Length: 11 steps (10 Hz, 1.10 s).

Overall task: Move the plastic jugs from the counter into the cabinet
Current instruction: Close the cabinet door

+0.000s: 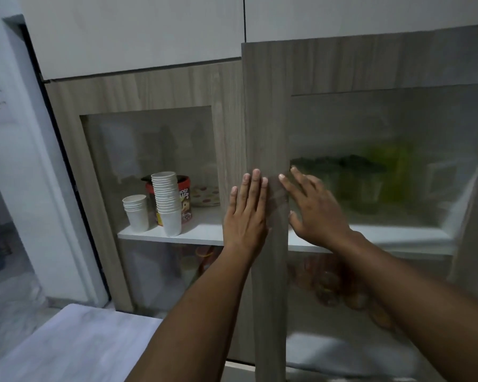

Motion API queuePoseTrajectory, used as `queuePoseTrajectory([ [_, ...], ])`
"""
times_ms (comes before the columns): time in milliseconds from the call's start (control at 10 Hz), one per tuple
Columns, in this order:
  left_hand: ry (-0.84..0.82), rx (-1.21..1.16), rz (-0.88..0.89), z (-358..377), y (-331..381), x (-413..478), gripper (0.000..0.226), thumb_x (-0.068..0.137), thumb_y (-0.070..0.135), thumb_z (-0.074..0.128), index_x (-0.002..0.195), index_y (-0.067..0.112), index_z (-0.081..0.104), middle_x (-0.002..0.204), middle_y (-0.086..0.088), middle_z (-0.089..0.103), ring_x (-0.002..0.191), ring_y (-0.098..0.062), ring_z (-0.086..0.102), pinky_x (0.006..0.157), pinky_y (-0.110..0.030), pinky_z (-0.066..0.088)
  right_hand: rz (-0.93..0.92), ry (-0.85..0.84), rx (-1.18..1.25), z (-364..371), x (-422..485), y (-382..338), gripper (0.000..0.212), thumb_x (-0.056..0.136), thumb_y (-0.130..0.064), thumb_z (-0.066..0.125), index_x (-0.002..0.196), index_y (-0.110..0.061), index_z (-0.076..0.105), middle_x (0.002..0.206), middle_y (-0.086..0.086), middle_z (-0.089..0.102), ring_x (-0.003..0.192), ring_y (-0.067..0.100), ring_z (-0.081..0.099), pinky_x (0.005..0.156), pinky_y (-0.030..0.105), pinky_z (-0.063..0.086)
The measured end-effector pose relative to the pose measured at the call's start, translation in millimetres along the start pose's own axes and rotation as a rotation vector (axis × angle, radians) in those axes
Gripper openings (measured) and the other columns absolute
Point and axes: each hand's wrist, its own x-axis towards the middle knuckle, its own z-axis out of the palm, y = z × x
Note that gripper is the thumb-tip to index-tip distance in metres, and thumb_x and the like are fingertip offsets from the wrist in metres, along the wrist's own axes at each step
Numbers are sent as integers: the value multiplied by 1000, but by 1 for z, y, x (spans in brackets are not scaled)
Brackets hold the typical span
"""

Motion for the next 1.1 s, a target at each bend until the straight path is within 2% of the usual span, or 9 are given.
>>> queuePoseTrajectory([
  [300,-92,-22,-18,54,-14,57,122,86,60,61,155,12,-27,162,-10,-36,150,-25,-31,124,-45,-10,-32,-40,-125,51,49,35,85,78,-36,64,155,-27,29,165,10,25,145,33,31,100,52,42],
  [500,-116,-46,-41,72,-11,76,128,83,63,63,153,11,-30,160,-11,-40,149,-26,-33,126,-47,-4,-22,-44,-127,70,62,44,86,78,-36,63,156,-29,27,168,10,17,149,31,18,99,51,43],
  [700,-164,-50,-39,73,-12,81,130,83,60,67,152,11,-33,158,-11,-43,148,-28,-36,126,-46,-4,-6,-75,-130,73,65,47,90,82,-37,62,159,-34,15,170,6,3,153,29,6,101,51,41],
  [800,-188,-52,-13,68,-15,79,127,85,55,67,153,11,-30,159,-12,-41,148,-28,-34,126,-47,-2,10,-130,-142,68,62,43,88,88,-38,55,159,-37,3,169,3,-13,155,27,-8,110,51,34],
  [900,-258,-33,21,55,-18,78,117,88,50,65,156,12,-22,161,-13,-36,150,-30,-29,126,-48,1,18,-206,-130,53,59,38,80,90,-39,52,157,-39,9,169,1,-15,155,23,-13,118,50,23],
  [1000,-367,-56,68,39,-21,73,111,91,45,64,158,15,-18,166,-13,-25,154,-31,-17,126,-48,0,32,-318,-78,32,54,33,75,90,-37,55,157,-35,22,170,0,-2,155,21,-3,122,52,14],
  [1100,-406,-127,95,13,-18,70,110,89,40,69,160,20,-13,169,-12,-10,156,-32,-2,124,-48,6,127,-439,-38,3,55,36,76,88,-35,60,156,-32,26,168,0,17,153,24,17,120,52,23],
])
